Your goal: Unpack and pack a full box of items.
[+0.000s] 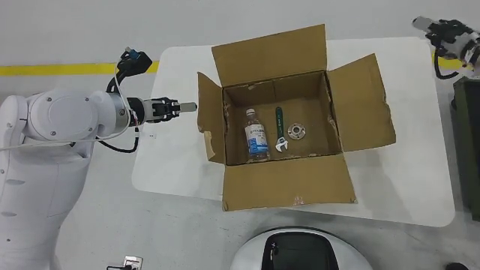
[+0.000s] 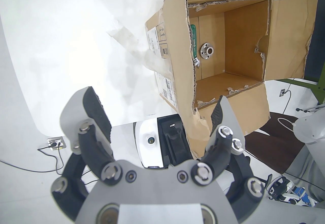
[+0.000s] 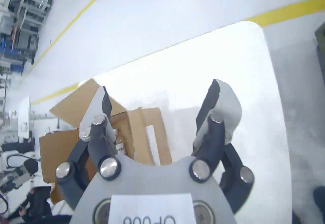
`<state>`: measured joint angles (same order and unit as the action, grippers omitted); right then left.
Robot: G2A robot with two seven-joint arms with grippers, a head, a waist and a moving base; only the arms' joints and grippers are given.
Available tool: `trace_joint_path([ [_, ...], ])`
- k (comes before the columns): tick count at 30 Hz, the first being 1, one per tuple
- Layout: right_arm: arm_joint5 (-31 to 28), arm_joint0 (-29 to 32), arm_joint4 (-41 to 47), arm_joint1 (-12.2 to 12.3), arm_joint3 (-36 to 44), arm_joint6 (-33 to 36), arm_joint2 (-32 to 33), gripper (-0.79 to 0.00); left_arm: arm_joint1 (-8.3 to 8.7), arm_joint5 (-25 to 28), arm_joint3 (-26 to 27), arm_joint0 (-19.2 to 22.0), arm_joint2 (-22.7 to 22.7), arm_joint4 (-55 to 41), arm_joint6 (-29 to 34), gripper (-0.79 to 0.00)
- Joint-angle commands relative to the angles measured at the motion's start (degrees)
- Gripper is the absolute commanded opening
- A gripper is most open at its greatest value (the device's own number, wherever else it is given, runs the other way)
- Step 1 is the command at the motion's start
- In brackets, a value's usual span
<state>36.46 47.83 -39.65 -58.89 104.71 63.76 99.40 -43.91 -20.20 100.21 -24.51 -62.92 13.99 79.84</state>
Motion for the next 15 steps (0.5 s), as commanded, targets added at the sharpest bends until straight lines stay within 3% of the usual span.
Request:
trace_joint_path([
  [1, 0.18, 3.13, 3.19, 0.04, -3.68, -0.12, 4.06, -0.785, 0.0, 0.0, 0.0, 0.0, 0.0, 0.0, 0.0, 0.0],
  [7, 2.82, 9.82, 24.69, -1.53, -11.14, 0.16, 7.27, -0.785, 0.0, 0.0, 0.0, 0.0, 0.0, 0.0, 0.0, 0.0],
  [10, 2.49, 9.53, 37.33, -2.58, -12.09, 0.13, 6.07, -0.785, 0.0, 0.0, 0.0, 0.0, 0.0, 0.0, 0.0, 0.0],
  [15, 0.97, 7.85, 51.19, -3.59, -12.96, 1.05, 2.3, -0.785, 0.0, 0.0, 0.0, 0.0, 0.0, 0.0, 0.0, 0.0],
])
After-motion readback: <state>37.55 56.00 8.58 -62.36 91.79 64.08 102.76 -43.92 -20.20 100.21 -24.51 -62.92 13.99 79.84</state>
